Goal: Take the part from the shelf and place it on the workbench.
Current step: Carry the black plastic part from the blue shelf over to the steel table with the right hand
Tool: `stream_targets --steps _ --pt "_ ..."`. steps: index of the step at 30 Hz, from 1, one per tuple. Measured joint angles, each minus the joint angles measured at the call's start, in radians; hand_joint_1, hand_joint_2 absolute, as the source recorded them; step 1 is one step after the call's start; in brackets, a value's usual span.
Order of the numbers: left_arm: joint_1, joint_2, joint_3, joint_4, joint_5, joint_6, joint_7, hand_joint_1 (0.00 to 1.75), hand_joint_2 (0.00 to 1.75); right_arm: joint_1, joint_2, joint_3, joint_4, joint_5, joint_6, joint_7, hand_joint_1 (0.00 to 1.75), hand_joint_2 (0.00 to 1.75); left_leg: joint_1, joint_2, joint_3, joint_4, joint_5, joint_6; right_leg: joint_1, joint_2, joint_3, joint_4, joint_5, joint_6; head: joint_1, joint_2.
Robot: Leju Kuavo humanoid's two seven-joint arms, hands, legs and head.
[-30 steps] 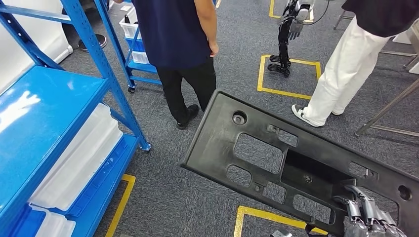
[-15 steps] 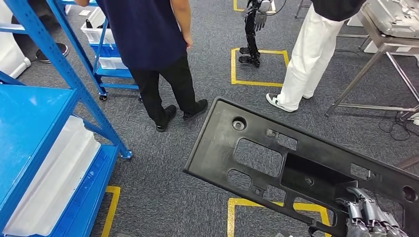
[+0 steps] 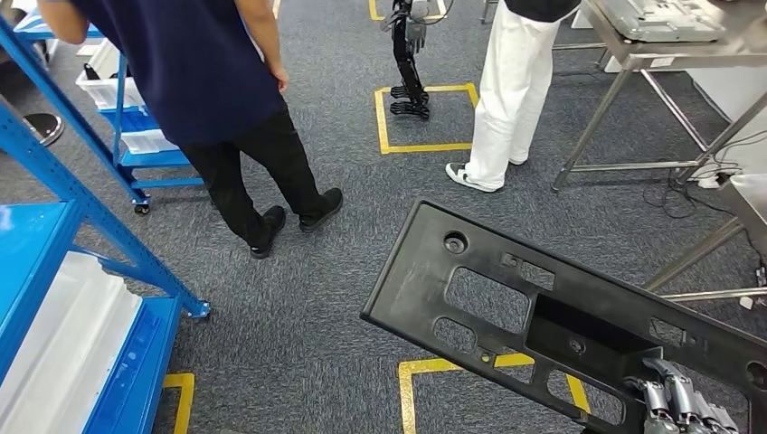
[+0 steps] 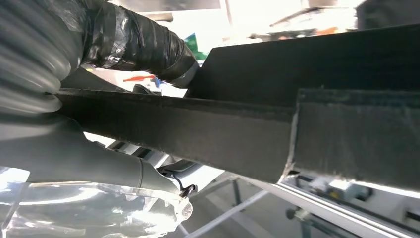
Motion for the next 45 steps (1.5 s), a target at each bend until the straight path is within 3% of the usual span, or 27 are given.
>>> stream_targets --steps 1,3,5,8,9,10,11,14,16,19,21,23,24,25,26,28,30,31,33,35,37,39,40,41,42,43,45 --pt "-0.001 0.0 0.002 0.0 0.0 -0.001 0.0 0.0 0.0 0.002 0.0 -0.001 0.004 0.0 0.0 0.003 1.75 1.75 -0.002 -0.006 0.003 -0.009 -0.004 0.004 0.0 0.007 -0.004 0.003 0.0 0.006 0.0 0.0" --pt "-0.002 0.0 0.004 0.0 0.0 -0.003 0.0 0.0 0.0 0.008 0.0 -0.001 0.009 0.0 0.0 0.007 1.75 1.75 -0.004 0.007 0.005 -0.016 0.001 0.017 -0.003 0.016 -0.009 0.003 0.002 0.018 0.0 0.0" --pt "-0.003 0.001 0.005 0.0 0.0 -0.005 -0.001 0.0 0.0 0.012 0.0 -0.001 0.014 0.0 0.0 0.01 1.75 1.75 -0.001 0.023 0.009 -0.025 0.008 0.031 -0.003 -0.009 -0.023 0.033 -0.019 0.027 0.0 0.0" --pt "-0.001 0.001 0.013 0.0 -0.008 -0.006 -0.001 0.0 0.0 0.015 0.0 0.0 0.024 0.0 0.0 0.015 1.75 1.75 -0.003 0.053 0.009 -0.029 0.009 0.041 -0.006 -0.057 -0.103 0.201 -0.106 0.039 0.0 0.0" --pt "-0.001 0.001 0.017 0.0 -0.012 -0.006 -0.001 0.0 0.0 0.016 0.0 0.001 0.028 0.0 0.0 0.016 1.75 1.75 -0.005 0.063 0.01 -0.029 0.008 0.042 -0.008 -0.061 -0.129 0.251 -0.122 0.041 0.0 0.0" --pt "-0.001 0.001 0.021 0.0 -0.015 -0.008 -0.002 0.0 0.0 0.017 0.0 0.002 0.034 0.0 0.0 0.016 1.75 1.75 -0.006 0.074 0.01 -0.029 0.006 0.042 -0.009 -0.063 -0.139 0.269 -0.119 0.043 0.0 0.0" --pt "-0.002 0.001 0.024 0.0 -0.016 -0.01 -0.003 0.0 0.0 0.017 0.0 0.003 0.039 0.0 0.0 0.016 1.75 1.75 -0.006 0.083 0.012 -0.029 0.004 0.041 -0.01 -0.066 -0.128 0.247 -0.098 0.042 0.0 0.0" --pt "-0.004 0.001 0.028 0.0 -0.019 -0.014 -0.008 0.0 0.0 0.017 0.0 0.008 0.048 0.0 0.0 0.013 1.75 1.75 -0.008 0.106 0.024 -0.029 -0.004 0.033 -0.003 -0.103 -0.028 0.053 -0.011 0.029 0.001 0.0" --pt "-0.005 0.001 0.029 0.0 -0.02 -0.015 -0.01 0.0 0.0 0.017 0.0 0.01 0.052 0.0 0.0 0.013 1.75 1.75 -0.009 0.117 0.028 -0.03 -0.008 0.024 0.007 -0.118 0.0 -0.006 0.0 0.019 0.0 0.0" --pt "-0.009 0.0 0.03 0.0 -0.02 -0.019 -0.013 0.0 0.0 0.018 0.0 0.013 0.057 0.0 0.0 0.01 1.75 1.75 -0.008 0.125 0.035 -0.03 -0.015 0.009 0.006 -0.094 0.003 -0.019 0.007 0.005 0.0 0.0" --pt "-0.011 0.001 0.031 0.0 -0.021 -0.022 -0.015 0.0 0.0 0.016 0.001 0.016 0.062 0.0 0.0 0.008 1.75 1.75 -0.006 0.094 0.012 0.028 -0.054 0.002 0.0 -0.08 0.012 -0.033 0.014 -0.008 0.0 0.0" --pt "-0.01 0.001 0.035 0.0 -0.019 -0.024 -0.016 0.0 0.0 0.012 0.002 0.02 0.07 0.0 0.0 0.009 1.75 1.75 -0.004 0.061 -0.049 0.153 -0.115 0.0 -0.001 -0.066 0.013 -0.035 0.015 -0.014 -0.001 0.0" --pt "-0.008 0.001 0.036 0.0 -0.018 -0.024 -0.015 0.0 0.0 0.012 0.002 0.022 0.076 0.0 0.0 0.01 1.75 1.75 -0.004 0.056 -0.079 0.209 -0.133 -0.002 0.0 -0.056 0.013 -0.034 0.014 -0.015 -0.001 0.0" --pt "-0.006 0.001 0.038 0.0 -0.016 -0.024 -0.013 0.0 0.0 0.012 0.002 0.023 0.081 0.0 0.0 0.012 1.75 1.75 -0.004 0.054 -0.097 0.238 -0.132 -0.003 0.0 -0.046 0.013 -0.033 0.013 -0.015 -0.001 0.0" --pt "-0.005 0.002 0.039 0.0 -0.014 -0.024 -0.012 0.0 0.0 0.012 0.002 0.026 0.086 0.0 0.0 0.013 1.75 1.75 -0.004 0.053 -0.098 0.229 -0.111 -0.003 0.0 -0.035 0.014 -0.03 0.012 -0.014 -0.001 0.0" --pt "-0.006 0.004 0.043 0.0 -0.013 -0.025 -0.011 0.0 0.0 0.012 0.002 0.029 0.095 0.0 0.0 0.016 1.75 1.75 -0.003 0.04 -0.055 0.115 -0.036 -0.001 -0.001 -0.016 0.014 -0.021 0.006 -0.009 -0.001 0.0" --pt "-0.007 0.006 0.046 0.0 -0.014 -0.026 -0.011 0.0 0.0 0.012 0.002 0.031 0.101 0.0 0.0 0.017 1.75 1.75 -0.003 0.013 -0.011 0.01 0.004 0.005 0.0 -0.002 0.008 -0.007 -0.002 0.0 -0.001 0.0" --pt "-0.008 0.006 0.047 0.0 -0.014 -0.027 -0.01 0.0 0.0 0.013 0.002 0.031 0.104 0.0 0.0 0.017 1.75 1.75 -0.004 0.004 -0.003 -0.01 0.006 0.008 0.0 0.003 0.005 -0.003 -0.004 0.006 0.0 0.0" --pt "-0.009 0.006 0.048 0.0 -0.015 -0.029 -0.01 0.0 0.0 0.014 0.002 0.033 0.109 0.0 0.0 0.018 1.75 1.75 -0.006 0.011 -0.001 -0.014 0.006 0.018 -0.001 0.013 0.0 -0.002 -0.003 0.017 0.0 0.0" --pt "-0.01 0.006 0.05 0.0 -0.017 -0.031 -0.01 0.0 0.0 0.015 0.002 0.034 0.114 0.0 0.0 0.021 1.75 1.75 -0.005 0.024 0.002 -0.023 0.012 0.031 -0.002 -0.002 -0.006 0.014 -0.016 0.027 0.0 0.0" --pt "-0.009 0.007 0.051 0.0 -0.019 -0.033 -0.01 0.0 0.0 0.015 0.002 0.035 0.119 0.0 0.0 0.024 1.75 1.75 -0.003 0.04 0.004 -0.03 0.016 0.04 -0.004 -0.041 -0.046 0.1 -0.067 0.036 0.0 0.0" --pt "-0.007 0.007 0.052 0.0 -0.019 -0.033 -0.01 0.0 0.0 0.015 0.002 0.036 0.126 0.0 0.0 0.025 1.75 1.75 -0.005 0.058 0.003 -0.031 0.014 0.044 -0.007 -0.061 -0.11 0.228 -0.124 0.045 0.0 0.0" --pt "-0.006 0.007 0.053 0.0 -0.02 -0.033 -0.01 0.0 0.0 0.015 0.002 0.036 0.129 0.0 0.0 0.026 1.75 1.75 -0.006 0.067 0.004 -0.031 0.013 0.044 -0.009 -0.063 -0.13 0.265 -0.131 0.047 0.0 0.0" --pt "-0.006 0.007 0.053 0.0 -0.019 -0.034 -0.01 0.0 0.0 0.016 0.002 0.036 0.132 0.0 0.0 0.026 1.75 1.75 -0.006 0.075 0.005 -0.03 0.011 0.043 -0.01 -0.065 -0.133 0.268 -0.12 0.047 0.0 0.0" --pt "-0.006 0.007 0.053 0.0 -0.019 -0.034 -0.01 0.0 0.0 0.016 0.002 0.036 0.135 0.0 0.0 0.026 1.75 1.75 -0.006 0.082 0.008 -0.031 0.009 0.042 -0.011 -0.068 -0.115 0.23 -0.092 0.046 0.0 0.0" --pt "-0.006 0.007 0.053 0.0 -0.019 -0.036 -0.01 0.0 0.0 0.016 0.002 0.036 0.136 0.0 0.0 0.026 1.75 1.75 -0.006 0.089 0.011 -0.031 0.007 0.04 -0.01 -0.076 -0.08 0.162 -0.054 0.043 0.0 0.0" --pt "-0.007 0.006 0.053 0.0 -0.02 -0.039 -0.01 0.0 0.0 0.016 0.002 0.038 0.139 0.0 0.0 0.029 1.75 1.75 -0.009 0.101 0.02 -0.03 0.001 0.033 -0.002 -0.1 -0.016 0.034 -0.007 0.031 0.0 0.0"
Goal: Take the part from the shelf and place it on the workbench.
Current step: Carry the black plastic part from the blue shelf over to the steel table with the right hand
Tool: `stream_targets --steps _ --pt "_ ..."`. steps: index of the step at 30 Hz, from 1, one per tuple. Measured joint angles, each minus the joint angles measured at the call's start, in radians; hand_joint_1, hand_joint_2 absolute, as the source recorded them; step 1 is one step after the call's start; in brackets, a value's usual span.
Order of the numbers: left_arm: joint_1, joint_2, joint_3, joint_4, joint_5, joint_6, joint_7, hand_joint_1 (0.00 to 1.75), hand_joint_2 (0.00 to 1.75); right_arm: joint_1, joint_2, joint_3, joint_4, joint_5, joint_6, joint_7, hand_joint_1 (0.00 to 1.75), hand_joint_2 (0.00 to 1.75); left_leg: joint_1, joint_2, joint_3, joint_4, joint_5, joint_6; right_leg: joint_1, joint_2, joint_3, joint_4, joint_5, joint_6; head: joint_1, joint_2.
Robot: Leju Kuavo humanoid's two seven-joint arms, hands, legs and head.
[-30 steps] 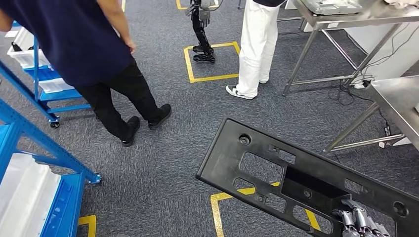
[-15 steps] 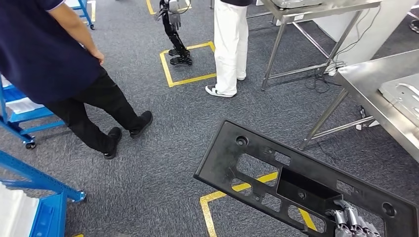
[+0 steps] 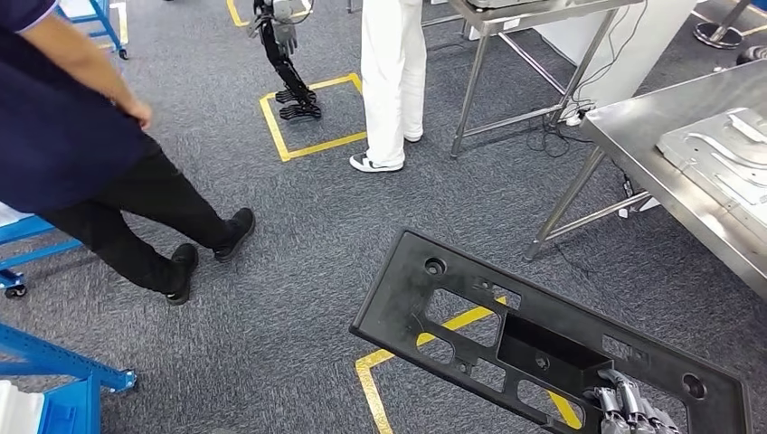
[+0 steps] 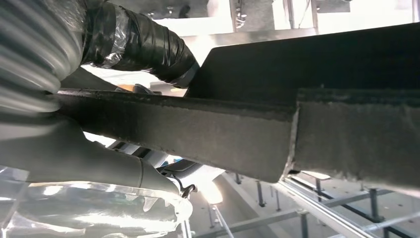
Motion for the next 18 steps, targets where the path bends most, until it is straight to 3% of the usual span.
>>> stream_targets --steps 2,4,6,9,10,11,13,15,17,18 --pt "0.0 0.0 0.0 0.0 0.0 -0.002 0.0 0.0 0.0 0.0 0.0 0.005 0.003 0.0 0.0 0.006 1.75 1.75 -0.001 0.011 0.005 -0.001 -0.004 -0.01 0.01 -0.006 0.018 -0.041 0.004 -0.012 0.0 0.0" --pt "-0.002 0.0 0.0 0.0 -0.001 -0.003 0.001 0.0 0.0 0.002 0.0 0.013 0.007 0.0 0.0 0.018 1.75 1.75 0.002 0.02 0.011 -0.004 -0.007 -0.021 0.009 0.012 0.021 -0.05 0.009 -0.022 0.0 0.0" --pt "-0.005 0.0 0.001 0.0 -0.002 -0.004 0.001 0.0 0.0 0.004 0.0 0.025 0.01 0.0 0.0 0.032 1.75 1.75 0.003 -0.001 0.002 0.027 -0.033 -0.029 0.002 0.028 0.03 -0.065 0.017 -0.035 -0.001 0.0" --pt "-0.002 0.0 0.001 0.0 -0.002 -0.004 0.001 0.0 0.0 0.003 0.002 0.049 0.02 0.0 0.002 0.044 1.75 1.75 0.004 -0.043 -0.082 0.204 -0.12 -0.035 0.001 0.052 0.035 -0.07 0.019 -0.046 -0.001 0.0" --pt "0.0 0.0 0.001 0.0 -0.003 -0.005 0.001 0.0 0.0 0.004 0.003 0.056 0.023 0.0 0.003 0.047 1.75 1.75 0.005 -0.047 -0.111 0.256 -0.135 -0.036 0.003 0.064 0.035 -0.069 0.018 -0.047 -0.001 0.0" --pt "0.002 0.0 0.001 0.0 -0.003 -0.005 0.002 0.0 0.0 0.004 0.003 0.062 0.027 0.0 0.005 0.051 1.75 1.75 0.005 -0.048 -0.122 0.27 -0.126 -0.037 0.003 0.077 0.036 -0.067 0.017 -0.047 -0.001 0.0" --pt "0.003 0.001 0.001 0.0 -0.006 -0.005 0.002 0.0 0.0 0.004 0.003 0.07 0.031 0.0 0.009 0.056 1.75 1.75 0.005 -0.061 -0.092 0.185 -0.055 -0.034 0.003 0.104 0.037 -0.061 0.013 -0.044 -0.001 0.0" --pt "0.004 0.003 0.003 0.0 -0.009 -0.005 0.003 0.0 0.0 0.004 0.003 0.074 0.034 0.0 0.012 0.056 1.75 1.75 0.006 -0.107 -0.039 0.059 0.0 -0.028 0.002 0.127 0.035 -0.05 0.007 -0.037 -0.001 0.0" --pt "0.004 0.004 0.005 0.0 -0.01 -0.005 0.004 0.0 0.0 0.004 0.003 0.079 0.035 0.0 0.014 0.055 1.75 1.75 0.004 -0.131 -0.018 0.012 0.006 -0.022 -0.001 0.148 0.026 -0.043 0.004 -0.025 -0.001 0.0" --pt "0.003 0.004 0.006 0.0 -0.01 -0.005 0.004 0.0 0.0 0.005 0.003 0.08 0.036 0.0 0.014 0.054 1.75 1.75 0.002 -0.123 -0.016 0.008 0.007 -0.019 -0.002 0.159 0.022 -0.043 0.005 -0.019 -0.001 0.0"
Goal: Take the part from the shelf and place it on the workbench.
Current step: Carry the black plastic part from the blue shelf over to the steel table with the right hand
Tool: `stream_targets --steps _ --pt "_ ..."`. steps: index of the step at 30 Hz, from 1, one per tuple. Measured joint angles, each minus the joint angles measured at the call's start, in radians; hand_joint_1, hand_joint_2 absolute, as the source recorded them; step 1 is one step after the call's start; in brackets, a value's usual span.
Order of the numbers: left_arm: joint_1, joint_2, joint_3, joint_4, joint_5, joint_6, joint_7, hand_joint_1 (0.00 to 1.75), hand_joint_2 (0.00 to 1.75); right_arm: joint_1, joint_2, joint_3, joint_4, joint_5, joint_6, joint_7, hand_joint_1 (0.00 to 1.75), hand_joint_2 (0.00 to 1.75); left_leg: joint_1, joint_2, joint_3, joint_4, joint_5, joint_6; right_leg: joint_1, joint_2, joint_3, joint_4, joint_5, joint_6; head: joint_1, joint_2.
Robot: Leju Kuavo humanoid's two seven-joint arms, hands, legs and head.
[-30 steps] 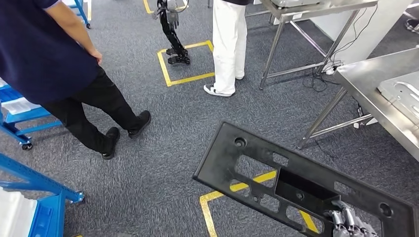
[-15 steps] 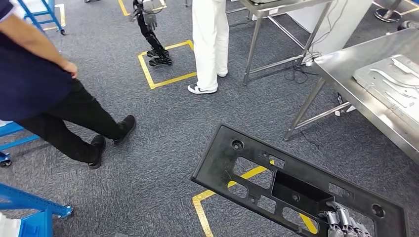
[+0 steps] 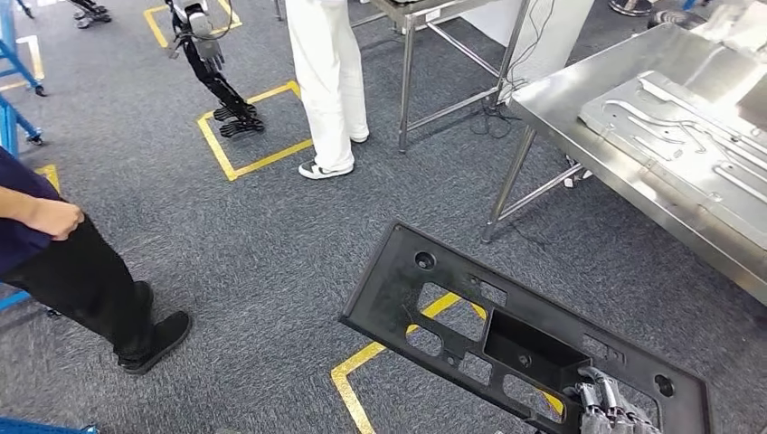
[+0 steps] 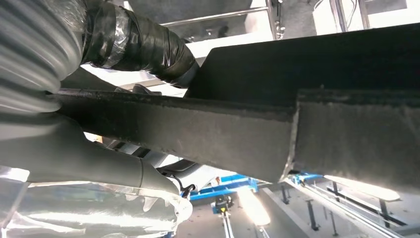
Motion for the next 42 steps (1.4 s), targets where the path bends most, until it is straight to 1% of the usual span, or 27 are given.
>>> stream_targets --steps 1,3,5,7,8,9,10,12,14,16,17,19,21,22,23,24,25,27,29,31,32,34,36,38,39,40,42 --pt "-0.001 -0.001 0.001 0.0 0.0 0.0 0.0 0.0 0.0 0.001 0.0 0.001 0.0 0.0 0.0 -0.001 1.75 1.75 0.002 0.012 0.002 -0.003 0.003 0.005 -0.001 0.005 -0.002 0.0 0.001 0.006 0.0 0.0" --pt "-0.003 -0.002 0.001 0.0 0.0 0.0 0.0 0.0 0.0 0.002 0.0 0.001 0.0 0.0 0.0 -0.001 1.75 1.75 0.007 0.037 0.008 -0.015 0.008 0.017 0.003 -0.037 -0.014 0.025 -0.017 0.015 0.001 0.0" --pt "-0.001 -0.002 0.002 0.0 0.0 0.0 0.0 0.0 0.0 0.001 0.0 0.002 0.001 0.0 0.0 -0.001 1.75 1.75 0.008 0.065 0.013 -0.022 0.009 0.025 0.004 -0.102 -0.064 0.123 -0.072 0.022 0.002 0.0" --pt "0.002 -0.001 0.003 0.0 0.0 -0.001 0.001 0.0 0.0 0.001 0.0 0.003 0.003 0.0 0.001 -0.002 1.75 1.75 0.007 0.095 0.014 -0.022 0.004 0.028 -0.002 -0.121 -0.128 0.243 -0.119 0.03 0.002 0.0" --pt "0.003 -0.001 0.003 0.0 0.0 -0.001 0.002 0.0 0.0 0.001 0.0 0.003 0.005 0.0 0.001 -0.002 1.75 1.75 0.007 0.11 0.015 -0.022 0.002 0.027 -0.006 -0.124 -0.143 0.267 -0.118 0.033 0.002 0.0" --pt "0.002 -0.001 0.003 0.0 0.0 -0.001 0.002 0.0 0.0 0.002 0.0 0.003 0.006 0.0 0.001 -0.002 1.75 1.75 0.007 0.123 0.018 -0.021 -0.001 0.025 -0.008 -0.128 -0.138 0.256 -0.098 0.035 0.002 0.0" --pt "0.002 -0.001 0.003 0.0 0.0 -0.002 0.003 0.0 0.0 0.002 0.0 0.003 0.006 0.0 0.002 -0.002 1.75 1.75 0.007 0.135 0.023 -0.021 -0.005 0.023 -0.01 -0.137 -0.114 0.207 -0.064 0.036 0.002 0.0" --pt "0.002 -0.002 0.004 0.0 -0.001 -0.003 0.003 0.0 0.0 0.001 0.0 0.004 0.006 0.0 0.003 -0.002 1.75 1.75 0.005 0.157 0.035 -0.02 -0.015 0.014 -0.004 -0.188 -0.044 0.072 -0.004 0.03 0.003 0.0" --pt "0.001 -0.001 0.005 0.0 -0.002 -0.003 0.003 0.0 0.0 -0.001 0.0 0.005 0.007 0.0 0.005 -0.003 1.75 1.75 0.001 0.177 0.043 -0.019 -0.024 0.003 0.006 -0.221 -0.012 0.004 0.011 0.019 0.002 0.0" --pt "-0.002 -0.001 0.007 0.0 -0.002 -0.003 0.003 0.0 0.0 0.0 0.0 0.006 0.007 0.0 0.008 -0.003 1.75 1.75 -0.001 0.199 0.052 -0.021 -0.029 -0.007 0.01 -0.201 -0.013 -0.001 0.009 0.009 0.002 0.0" --pt "-0.004 -0.001 0.007 0.0 -0.002 -0.003 0.003 0.0 0.0 0.001 0.0 0.007 0.007 0.0 0.009 -0.003 1.75 1.75 0.002 0.194 0.056 -0.018 -0.036 -0.013 0.009 -0.188 -0.01 -0.005 0.01 0.003 0.002 0.0" --pt "-0.006 -0.001 0.008 0.0 -0.003 -0.003 0.003 0.0 0.0 0.0 0.0 0.008 0.007 0.0 0.013 -0.004 1.75 1.75 0.006 0.145 0.038 0.034 -0.072 -0.021 0.003 -0.163 -0.003 -0.014 0.014 -0.012 0.001 0.0" --pt "-0.003 -0.001 0.009 0.0 -0.004 -0.003 0.003 0.0 0.0 -0.002 0.0 0.01 0.008 0.0 0.016 -0.004 1.75 1.75 0.008 0.088 -0.025 0.16 -0.133 -0.024 0.002 -0.139 -0.001 -0.016 0.014 -0.022 0.001 0.0" --pt "0.0 -0.001 0.009 0.0 -0.004 -0.003 0.003 0.0 0.0 -0.003 0.0 0.01 0.008 0.0 0.017 -0.004 1.75 1.75 0.008 0.079 -0.06 0.223 -0.154 -0.025 0.002 -0.124 -0.001 -0.015 0.014 -0.024 0.001 0.0" --pt "0.002 -0.001 0.009 0.0 -0.004 -0.003 0.004 0.0 0.0 -0.003 0.0 0.01 0.009 0.0 0.018 -0.004 1.75 1.75 0.008 0.075 -0.084 0.261 -0.156 -0.025 0.003 -0.108 0.0 -0.013 0.013 -0.025 0.001 0.0" --pt "0.004 -0.001 0.009 0.0 -0.004 -0.003 0.004 0.0 0.0 -0.002 0.0 0.01 0.009 0.0 0.019 -0.004 1.75 1.75 0.008 0.073 -0.093 0.262 -0.137 -0.025 0.003 -0.091 0.001 -0.011 0.011 -0.025 0.001 0.0" --pt "0.004 -0.001 0.009 0.0 -0.003 -0.003 0.004 0.0 0.0 -0.002 0.0 0.01 0.01 0.0 0.019 -0.004 1.75 1.75 0.008 0.07 -0.084 0.225 -0.1 -0.023 0.003 -0.074 0.002 -0.008 0.009 -0.023 0.001 0.0" --pt "0.003 0.001 0.01 0.0 -0.003 -0.003 0.005 0.0 0.0 -0.003 0.0 0.01 0.01 0.0 0.02 -0.004 1.75 1.75 0.01 0.036 -0.039 0.098 -0.025 -0.016 0.004 -0.047 0.003 0.001 0.003 -0.017 0.001 0.0" --pt "0.001 0.003 0.01 0.0 -0.004 -0.003 0.006 0.0 0.0 -0.003 0.0 0.011 0.01 0.0 0.022 -0.003 1.75 1.75 0.009 0.002 -0.01 0.022 -0.001 -0.008 0.003 -0.025 -0.003 0.008 -0.001 -0.007 0.001 0.0" --pt "-0.001 0.004 0.01 0.0 -0.005 -0.003 0.006 0.0 0.0 -0.001 0.0 0.012 0.01 0.0 0.027 -0.002 1.75 1.75 0.008 0.005 -0.005 0.009 -0.004 0.001 0.0 -0.005 -0.009 0.007 0.002 0.007 0.001 0.0" --pt "-0.002 0.003 0.01 0.0 -0.006 -0.004 0.006 0.0 0.0 0.0 0.0 0.012 0.01 0.0 0.029 -0.002 1.75 1.75 0.009 0.015 -0.002 0.004 -0.001 0.007 -0.001 -0.005 -0.011 0.008 0.002 0.012 0.001 0.0" --pt "-0.002 0.002 0.01 0.0 -0.007 -0.004 0.006 0.0 0.0 -0.001 0.0 0.012 0.01 0.0 0.034 -0.001 1.75 1.75 0.014 0.039 0.004 -0.008 0.005 0.02 0.002 -0.044 -0.029 0.047 -0.023 0.021 0.003 0.0" --pt "0.001 0.001 0.01 0.0 -0.01 -0.005 0.006 0.0 0.0 -0.004 0.0 0.012 0.011 0.0 0.039 -0.001 1.75 1.75 0.013 0.066 0.007 -0.012 0.005 0.028 0.0 -0.101 -0.084 0.157 -0.081 0.028 0.005 0.0" --pt "0.003 0.001 0.011 0.0 -0.012 -0.006 0.006 0.0 0.0 -0.005 0.0 0.012 0.012 0.0 0.046 0.002 1.75 1.75 0.012 0.094 0.008 -0.012 0.001 0.03 -0.005 -0.12 -0.139 0.258 -0.114 0.035 0.005 0.0" --pt "0.003 0.001 0.011 0.0 -0.013 -0.007 0.007 0.0 0.0 -0.005 0.0 0.012 0.013 0.0 0.051 0.005 1.75 1.75 0.011 0.108 0.01 -0.011 -0.001 0.029 -0.008 -0.125 -0.146 0.267 -0.104 0.038 0.005 0.0" --pt "0.003 0.001 0.011 0.0 -0.014 -0.007 0.007 0.0 0.0 -0.005 -0.001 0.012 0.013 0.0 0.057 0.007 1.75 1.75 0.011 0.12 0.013 -0.011 -0.004 0.027 -0.01 -0.13 -0.131 0.236 -0.078 0.039 0.005 0.0" --pt "0.002 0.0 0.011 0.0 -0.015 -0.007 0.007 0.0 0.0 -0.005 -0.001 0.013 0.014 0.0 0.068 0.011 1.75 1.75 0.011 0.137 0.023 -0.012 -0.011 0.02 -0.011 -0.146 -0.062 0.105 -0.015 0.036 0.005 0.0"
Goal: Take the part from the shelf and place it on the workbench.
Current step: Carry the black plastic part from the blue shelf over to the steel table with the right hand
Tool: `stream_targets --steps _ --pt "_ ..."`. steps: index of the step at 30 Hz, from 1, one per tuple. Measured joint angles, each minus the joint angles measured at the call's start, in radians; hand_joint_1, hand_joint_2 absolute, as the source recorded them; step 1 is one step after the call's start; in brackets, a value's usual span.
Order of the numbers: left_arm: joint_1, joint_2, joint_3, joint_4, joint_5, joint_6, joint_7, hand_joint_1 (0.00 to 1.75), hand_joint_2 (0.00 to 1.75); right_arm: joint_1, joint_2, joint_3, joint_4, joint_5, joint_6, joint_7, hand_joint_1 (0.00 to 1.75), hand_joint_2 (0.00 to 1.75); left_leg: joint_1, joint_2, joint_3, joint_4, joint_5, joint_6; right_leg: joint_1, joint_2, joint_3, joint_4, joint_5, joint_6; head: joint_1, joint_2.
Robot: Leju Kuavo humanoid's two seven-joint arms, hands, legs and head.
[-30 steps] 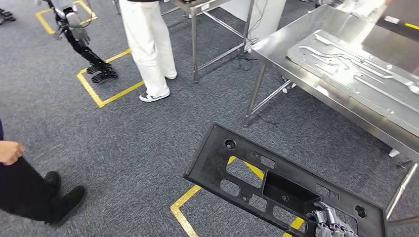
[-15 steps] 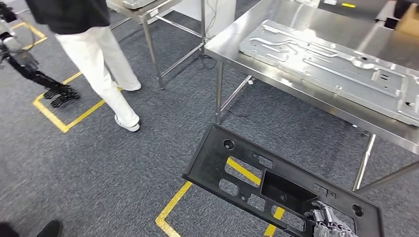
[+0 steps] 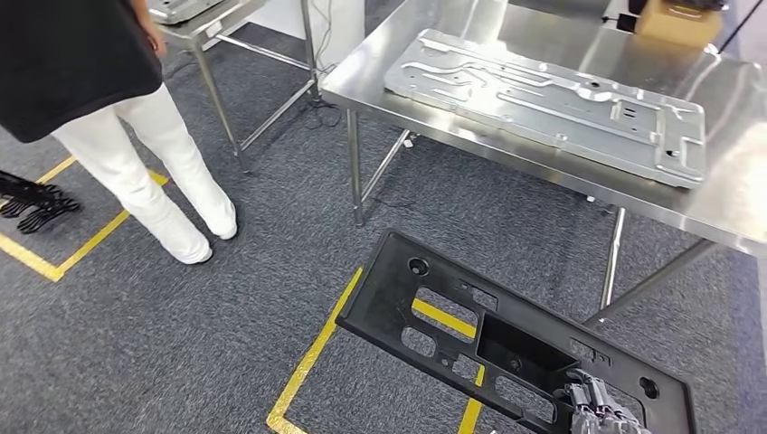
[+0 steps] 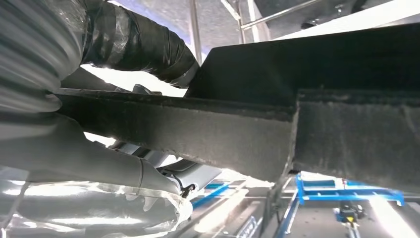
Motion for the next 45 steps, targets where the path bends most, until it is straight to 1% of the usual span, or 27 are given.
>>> stream_targets --steps 2,5,7,8,10,11,12,13,15,16,18,21,23,26,27,28,29,31,33,34,36,37,39,41,43,44,45 --pt "-0.004 -0.001 0.0 0.0 -0.002 0.0 0.0 0.0 0.0 0.001 -0.002 -0.002 0.001 0.0 0.006 -0.013 1.75 1.75 -0.002 0.009 0.007 -0.001 -0.006 -0.011 0.005 -0.01 0.048 -0.092 0.026 -0.008 0.0 0.0" --pt "-0.013 -0.001 0.002 0.0 -0.007 -0.006 0.001 0.0 0.0 0.002 -0.003 -0.021 0.003 0.0 0.006 -0.081 1.75 1.75 -0.004 0.017 0.016 -0.008 -0.009 -0.029 0.011 -0.003 0.055 -0.108 0.023 -0.024 0.0 0.0" --pt "-0.016 -0.001 0.004 0.0 -0.012 -0.011 0.003 0.0 0.0 -0.002 -0.003 -0.027 0.005 0.0 0.005 -0.103 1.75 1.75 -0.001 -0.006 0.009 0.019 -0.027 -0.038 0.008 0.003 0.062 -0.119 0.022 -0.038 -0.001 0.0" --pt "-0.015 -0.001 0.006 0.0 -0.015 -0.013 0.003 0.0 0.0 -0.005 -0.003 -0.027 0.007 0.0 0.005 -0.103 1.75 1.75 0.0 -0.024 -0.012 0.062 -0.05 -0.04 0.005 0.004 0.066 -0.123 0.021 -0.046 -0.001 0.0" --pt "-0.009 0.0 0.008 0.0 -0.019 -0.014 0.005 0.0 0.0 -0.013 -0.002 -0.027 0.013 0.0 0.006 -0.097 1.75 1.75 0.002 -0.054 -0.083 0.196 -0.108 -0.042 0.008 0.009 0.073 -0.125 0.015 -0.057 -0.002 0.0" --pt "-0.005 0.0 0.008 0.0 -0.02 -0.014 0.005 0.0 0.0 -0.016 -0.002 -0.027 0.016 0.0 0.007 -0.095 1.75 1.75 0.001 -0.059 -0.118 0.255 -0.123 -0.042 0.01 0.013 0.077 -0.124 0.011 -0.06 -0.001 0.0" --pt "-0.001 0.0 0.008 0.0 -0.021 -0.014 0.006 0.0 0.0 -0.017 -0.002 -0.027 0.019 0.0 0.008 -0.094 1.75 1.75 0.001 -0.061 -0.139 0.283 -0.118 -0.041 0.013 0.019 0.083 -0.124 0.006 -0.061 -0.001 0.0" --pt "0.001 0.0 0.008 0.0 -0.021 -0.014 0.006 0.0 0.0 -0.017 -0.002 -0.027 0.022 0.0 0.008 -0.093 1.75 1.75 0.001 -0.061 -0.142 0.271 -0.093 -0.039 0.015 0.024 0.092 -0.123 0.0 -0.061 -0.002 0.0" --pt "0.003 0.002 0.009 0.0 -0.021 -0.014 0.006 0.0 0.0 -0.017 -0.002 -0.027 0.025 0.0 0.008 -0.09 1.75 1.75 -0.003 -0.064 -0.1 0.154 -0.008 -0.028 0.017 0.031 0.112 -0.122 -0.015 -0.058 -0.002 0.0" --pt "0.003 0.003 0.01 0.0 -0.021 -0.014 0.006 0.0 0.0 -0.018 -0.002 -0.027 0.026 0.0 0.009 -0.089 1.75 1.75 -0.006 -0.067 -0.075 0.093 0.019 -0.021 0.019 0.034 0.12 -0.12 -0.022 -0.054 -0.002 0.0" --pt "0.001 0.006 0.012 0.0 -0.021 -0.014 0.006 0.0 0.0 -0.019 -0.002 -0.027 0.027 0.0 0.009 -0.088 1.75 1.75 -0.013 -0.07 -0.045 0.027 0.028 -0.009 0.02 0.038 0.129 -0.122 -0.032 -0.043 -0.002 0.0" --pt "0.001 0.005 0.014 0.0 -0.022 -0.014 0.008 0.0 0.0 -0.021 -0.002 -0.026 0.029 0.0 0.014 -0.081 1.75 1.75 -0.012 -0.07 -0.023 0.0 0.018 0.005 0.018 0.038 0.135 -0.11 -0.027 -0.025 -0.002 0.0" --pt "0.002 0.004 0.015 0.0 -0.026 -0.013 0.011 0.0 0.0 -0.023 -0.003 -0.024 0.03 0.0 0.02 -0.071 1.75 1.75 -0.007 -0.07 0.001 -0.014 0.015 0.015 0.016 0.032 0.108 -0.054 -0.04 -0.016 -0.001 0.0" --pt "0.002 0.005 0.016 0.0 -0.032 -0.013 0.015 0.0 0.0 -0.026 -0.009 -0.023 0.031 0.0 0.026 -0.058 1.75 1.75 -0.006 -0.067 0.025 -0.019 -0.003 0.019 0.007 0.026 -0.015 0.112 -0.101 0.0 -0.001 0.0" --pt "0.003 0.005 0.016 0.0 -0.034 -0.013 0.016 0.0 0.0 -0.026 -0.012 -0.022 0.032 0.0 0.027 -0.055 1.75 1.75 -0.005 -0.067 0.035 -0.019 -0.012 0.018 0.003 0.025 -0.051 0.143 -0.118 0.005 -0.001 0.0" --pt "0.004 0.005 0.016 0.0 -0.036 -0.013 0.017 0.0 0.0 -0.026 -0.016 -0.022 0.032 0.0 0.03 -0.053 1.75 1.75 -0.004 -0.068 0.048 -0.019 -0.023 0.016 0.0 0.023 -0.072 0.143 -0.119 0.007 -0.001 0.0" --pt "0.006 0.005 0.016 0.0 -0.038 -0.013 0.018 0.0 0.0 -0.027 -0.021 -0.021 0.033 0.0 0.033 -0.05 1.75 1.75 -0.003 -0.068 0.063 -0.019 -0.035 0.014 -0.003 0.021 -0.077 0.11 -0.1 0.008 -0.001 0.0" --pt "0.008 0.005 0.017 0.0 -0.042 -0.014 0.019 0.0 0.0 -0.03 -0.031 -0.019 0.034 0.0 0.04 -0.044 1.75 1.75 -0.002 -0.067 0.094 -0.018 -0.062 0.007 -0.005 0.013 -0.063 0.001 0.002 0.004 -0.001 0.0" --pt "0.006 0.005 0.017 0.0 -0.046 -0.014 0.019 0.0 0.0 -0.036 -0.042 -0.016 0.037 0.0 0.047 -0.036 1.75 1.75 -0.002 -0.065 0.115 -0.022 -0.087 -0.006 0.002 0.008 -0.048 -0.062 0.075 -0.008 -0.001 0.0" --pt "0.004 0.005 0.017 0.0 -0.048 -0.014 0.019 0.0 0.0 -0.039 -0.048 -0.015 0.038 0.0 0.051 -0.03 1.75 1.75 -0.003 -0.064 0.127 -0.023 -0.092 -0.015 0.006 0.009 -0.043 -0.067 0.081 -0.017 -0.001 0.0" --pt "-0.002 0.005 0.018 0.0 -0.051 -0.014 0.02 0.0 0.0 -0.046 -0.059 -0.012 0.038 0.0 0.058 -0.017 1.75 1.75 0.0 -0.063 0.132 -0.003 -0.082 -0.028 0.008 0.016 -0.022 -0.076 0.066 -0.036 -0.001 0.0" --pt "-0.005 0.006 0.018 0.0 -0.052 -0.014 0.02 0.0 0.0 -0.051 -0.064 -0.011 0.038 0.0 0.06 -0.011 1.75 1.75 0.002 -0.063 0.118 0.037 -0.069 -0.032 0.007 0.017 -0.006 -0.084 0.059 -0.045 -0.001 0.0" --pt "-0.008 0.006 0.018 0.0 -0.054 -0.014 0.02 0.0 0.0 -0.063 -0.073 -0.004 0.04 0.0 0.068 0.008 1.75 1.75 0.004 -0.065 0.047 0.154 -0.067 -0.034 0.006 0.019 0.025 -0.098 0.046 -0.059 -0.002 0.0" --pt "-0.006 0.006 0.019 0.0 -0.054 -0.015 0.022 0.0 0.0 -0.073 -0.086 0.009 0.045 0.0 0.08 0.04 1.75 1.75 0.003 -0.065 -0.043 0.255 -0.126 -0.034 0.007 0.024 0.05 -0.104 0.027 -0.065 -0.002 0.0" --pt "0.0 0.006 0.02 0.0 -0.056 -0.015 0.024 0.0 0.0 -0.077 -0.105 0.024 0.052 0.0 0.092 0.081 1.75 1.75 0.001 -0.065 -0.103 0.274 -0.183 -0.032 0.009 0.03 0.079 -0.105 0.003 -0.066 -0.002 0.0" --pt "0.002 0.007 0.021 0.0 -0.056 -0.015 0.024 0.0 0.0 -0.077 -0.116 0.031 0.056 0.0 0.096 0.097 1.75 1.75 0.0 -0.065 -0.115 0.247 -0.177 -0.03 0.01 0.033 0.096 -0.105 -0.009 -0.065 -0.002 0.0" --pt "0.003 0.008 0.023 0.0 -0.057 -0.015 0.025 0.0 0.0 -0.078 -0.125 0.037 0.059 0.0 0.098 0.107 1.75 1.75 -0.002 -0.066 -0.118 0.201 -0.14 -0.026 0.012 0.034 0.112 -0.105 -0.022 -0.063 -0.002 0.0"
